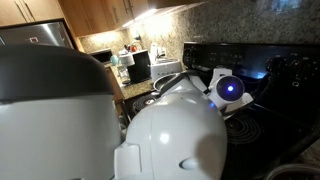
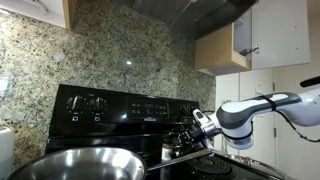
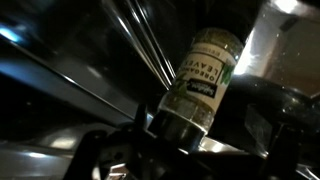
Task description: Take the object from the top unit and put it on the stove
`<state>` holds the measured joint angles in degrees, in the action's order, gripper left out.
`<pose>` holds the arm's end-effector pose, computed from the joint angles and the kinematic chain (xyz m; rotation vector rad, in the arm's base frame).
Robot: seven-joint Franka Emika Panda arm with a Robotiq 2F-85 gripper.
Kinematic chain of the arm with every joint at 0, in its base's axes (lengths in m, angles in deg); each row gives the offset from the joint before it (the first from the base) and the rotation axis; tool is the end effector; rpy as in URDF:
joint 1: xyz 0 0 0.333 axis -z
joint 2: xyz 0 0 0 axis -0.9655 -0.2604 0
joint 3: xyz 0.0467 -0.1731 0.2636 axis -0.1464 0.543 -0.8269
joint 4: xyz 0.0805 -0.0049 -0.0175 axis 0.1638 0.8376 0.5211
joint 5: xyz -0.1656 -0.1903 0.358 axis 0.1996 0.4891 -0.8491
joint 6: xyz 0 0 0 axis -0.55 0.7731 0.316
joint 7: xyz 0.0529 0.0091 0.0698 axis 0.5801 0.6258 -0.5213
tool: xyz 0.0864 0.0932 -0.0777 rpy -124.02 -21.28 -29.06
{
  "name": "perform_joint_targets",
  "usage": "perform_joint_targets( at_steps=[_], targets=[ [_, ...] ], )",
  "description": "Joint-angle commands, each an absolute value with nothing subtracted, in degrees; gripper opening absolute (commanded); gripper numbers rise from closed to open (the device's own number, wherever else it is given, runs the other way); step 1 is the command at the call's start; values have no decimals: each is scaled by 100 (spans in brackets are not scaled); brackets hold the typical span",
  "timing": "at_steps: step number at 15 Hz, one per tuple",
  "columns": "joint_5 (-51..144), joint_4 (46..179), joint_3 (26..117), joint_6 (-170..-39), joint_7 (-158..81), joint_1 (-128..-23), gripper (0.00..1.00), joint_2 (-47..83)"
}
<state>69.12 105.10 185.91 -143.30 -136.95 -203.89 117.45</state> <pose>0.8044 -0.0519 0.1148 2.1993 1.6092 1.5523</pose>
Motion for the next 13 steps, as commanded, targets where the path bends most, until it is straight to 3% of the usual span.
perform_joint_targets(
  at_steps=[1,6,7,13],
  targets=[
    [7259,11814,19148,-15641,-13357,-19901,100,11098],
    [7082,12830,19835,-17339,-13464,-19807,100,10523],
    [7270,12205,19558,-16866,-13607,-19819,100,11125],
    [7212,12554,19671,-16959,-13615,-19737,100,10835]
  ],
)
